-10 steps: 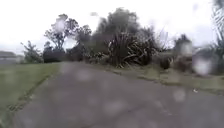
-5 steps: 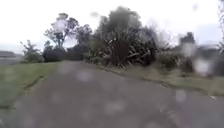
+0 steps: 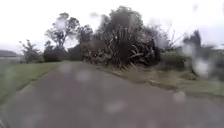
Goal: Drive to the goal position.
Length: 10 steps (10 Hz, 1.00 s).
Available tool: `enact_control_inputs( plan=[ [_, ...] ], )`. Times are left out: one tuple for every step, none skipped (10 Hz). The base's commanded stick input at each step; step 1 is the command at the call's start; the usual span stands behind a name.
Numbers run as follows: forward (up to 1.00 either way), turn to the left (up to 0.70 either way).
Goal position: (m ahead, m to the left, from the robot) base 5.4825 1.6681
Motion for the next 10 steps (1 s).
enact_control_inputs(
  plan=[
    [1.0,0.37],
    [1.0,0.37],
    [1.0,0.37],
    [1.0,0.37],
    [1.0,0.37],
    [1.0,0.37],
    [1.0,0.04],
    [1.0,0.02],
    [1.0,0.0],
    [1.0,0.0]
  ],
)
